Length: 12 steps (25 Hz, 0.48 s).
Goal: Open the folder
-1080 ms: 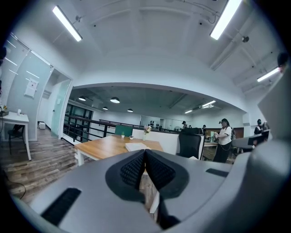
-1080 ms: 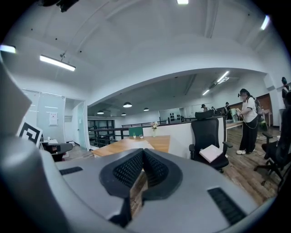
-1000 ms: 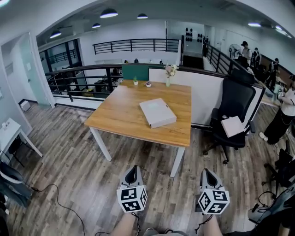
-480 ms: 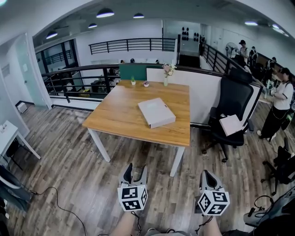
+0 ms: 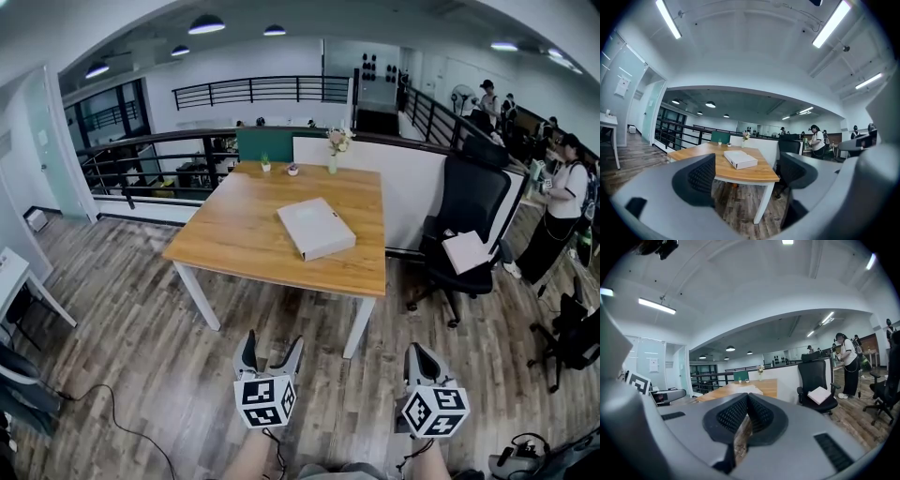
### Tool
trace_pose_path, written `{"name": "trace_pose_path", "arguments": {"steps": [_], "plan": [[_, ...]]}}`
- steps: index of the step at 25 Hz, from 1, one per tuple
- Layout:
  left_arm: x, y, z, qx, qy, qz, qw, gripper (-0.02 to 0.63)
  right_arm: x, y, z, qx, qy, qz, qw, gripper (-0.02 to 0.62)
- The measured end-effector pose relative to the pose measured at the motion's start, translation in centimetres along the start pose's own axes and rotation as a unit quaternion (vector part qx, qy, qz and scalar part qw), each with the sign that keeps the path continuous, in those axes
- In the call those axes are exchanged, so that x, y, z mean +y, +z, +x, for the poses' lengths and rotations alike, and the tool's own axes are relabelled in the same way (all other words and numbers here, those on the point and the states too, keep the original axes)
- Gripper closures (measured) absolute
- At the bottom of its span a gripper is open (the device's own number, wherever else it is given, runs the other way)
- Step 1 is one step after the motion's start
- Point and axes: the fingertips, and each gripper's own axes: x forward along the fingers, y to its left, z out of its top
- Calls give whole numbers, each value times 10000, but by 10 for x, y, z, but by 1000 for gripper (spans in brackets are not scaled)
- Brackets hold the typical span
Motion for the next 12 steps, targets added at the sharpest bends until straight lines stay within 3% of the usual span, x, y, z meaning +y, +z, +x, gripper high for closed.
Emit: {"name": "trace_pose_path", "arguments": {"steps": [6,12], "plan": [[2,0,2,22,-131,8,9999,117,1,-5,1,39,-24,96,9999,594],[5,-9,13,121,-165,14,9998,101,-6,-11,9,131,-55,192,9997,594]]}}
